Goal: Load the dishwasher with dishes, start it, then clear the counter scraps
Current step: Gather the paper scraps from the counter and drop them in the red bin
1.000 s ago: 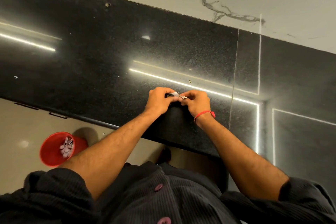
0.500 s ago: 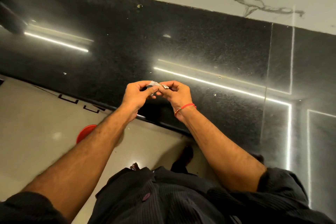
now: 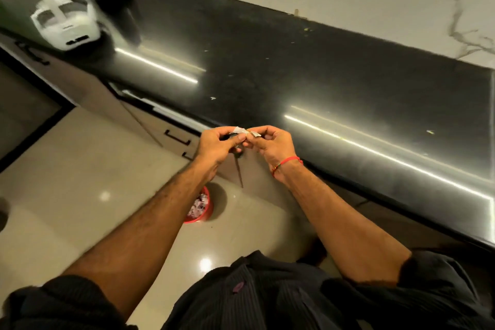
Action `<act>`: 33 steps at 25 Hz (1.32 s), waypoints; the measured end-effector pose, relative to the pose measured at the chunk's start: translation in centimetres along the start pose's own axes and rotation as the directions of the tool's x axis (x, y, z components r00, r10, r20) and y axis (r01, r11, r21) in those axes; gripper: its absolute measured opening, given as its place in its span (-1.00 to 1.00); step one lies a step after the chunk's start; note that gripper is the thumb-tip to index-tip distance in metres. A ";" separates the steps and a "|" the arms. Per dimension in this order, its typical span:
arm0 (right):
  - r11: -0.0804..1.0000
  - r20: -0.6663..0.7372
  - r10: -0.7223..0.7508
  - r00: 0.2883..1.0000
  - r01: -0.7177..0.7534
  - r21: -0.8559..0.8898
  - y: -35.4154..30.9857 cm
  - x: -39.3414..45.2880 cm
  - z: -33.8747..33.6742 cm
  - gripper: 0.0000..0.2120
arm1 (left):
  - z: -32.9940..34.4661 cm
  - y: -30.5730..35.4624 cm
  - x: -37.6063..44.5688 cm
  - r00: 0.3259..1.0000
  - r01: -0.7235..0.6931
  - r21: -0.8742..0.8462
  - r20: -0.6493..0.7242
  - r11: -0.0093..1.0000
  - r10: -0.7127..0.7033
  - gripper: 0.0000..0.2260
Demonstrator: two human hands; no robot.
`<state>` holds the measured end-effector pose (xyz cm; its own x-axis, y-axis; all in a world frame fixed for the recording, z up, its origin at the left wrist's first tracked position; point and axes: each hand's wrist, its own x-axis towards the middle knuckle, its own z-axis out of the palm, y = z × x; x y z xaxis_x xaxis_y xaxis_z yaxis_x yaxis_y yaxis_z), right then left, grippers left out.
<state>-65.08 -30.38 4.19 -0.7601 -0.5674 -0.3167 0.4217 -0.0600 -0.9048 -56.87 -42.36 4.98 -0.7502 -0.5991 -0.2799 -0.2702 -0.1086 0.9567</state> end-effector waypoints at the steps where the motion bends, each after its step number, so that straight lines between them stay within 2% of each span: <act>1: 1.000 0.020 0.008 1.000 -0.007 -0.018 0.8 -0.1 2.7 -0.92 | -2.9 -0.3 -0.1 1.000 0.010 -0.005 -0.023 1.000 -0.011 -0.81; 5: 0.995 0.114 0.070 0.991 -0.062 -0.078 3.6 0.9 10.9 -0.89 | -11.6 -2.5 0.0 0.993 0.059 -0.028 -0.101 0.998 -0.062 -0.75; 10: 0.959 0.200 0.235 0.951 -0.193 -0.208 8.5 4.7 17.7 -0.87 | -19.5 -6.3 1.0 0.966 0.150 -0.114 -0.196 0.982 -0.170 -0.88; 13: 0.922 0.243 0.334 0.911 -0.262 -0.284 11.8 7.1 20.3 -0.88 | -22.3 -9.5 2.0 0.920 0.226 -0.165 -0.288 0.960 -0.266 -0.87; 17: 0.870 0.259 0.427 0.866 -0.316 -0.379 20.2 11.3 23.2 -0.80 | -25.5 -17.4 5.0 0.839 0.302 -0.225 -0.400 0.926 -0.370 -0.79; 21: 0.806 0.133 0.456 0.880 -0.345 -0.481 32.0 16.0 23.2 -0.72 | -26.8 -29.5 9.8 0.789 0.387 -0.262 -0.401 0.884 -0.464 -0.79; 25: 0.725 0.015 0.404 0.915 -0.310 -0.616 46.5 20.8 20.2 -0.64 | -26.8 -43.8 14.8 0.721 0.456 -0.354 -0.390 0.816 -0.573 -0.72; 26: 0.716 0.001 0.406 0.914 -0.318 -0.621 50.1 21.6 19.2 -0.66 | -26.6 -46.8 15.6 0.722 0.474 -0.353 -0.370 0.807 -0.585 -0.70; 29: 0.700 -0.026 0.426 0.904 -0.348 -0.623 57.4 22.9 17.0 -0.74 | -26.3 -53.4 16.8 0.790 0.476 -0.291 -0.272 0.830 -0.549 -0.61; 33: 0.652 -0.067 0.496 0.866 -0.422 -0.630 63.1 24.7 15.3 -0.62 | -26.5 -58.5 17.3 0.767 0.582 -0.130 -0.240 0.803 -0.595 -0.46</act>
<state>-49.64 -60.75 -56.37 -0.4816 -0.4661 -0.7421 0.2841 0.7180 -0.6354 -38.05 -67.39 -53.71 -0.2702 -0.5853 -0.7645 -0.5747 -0.5390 0.6158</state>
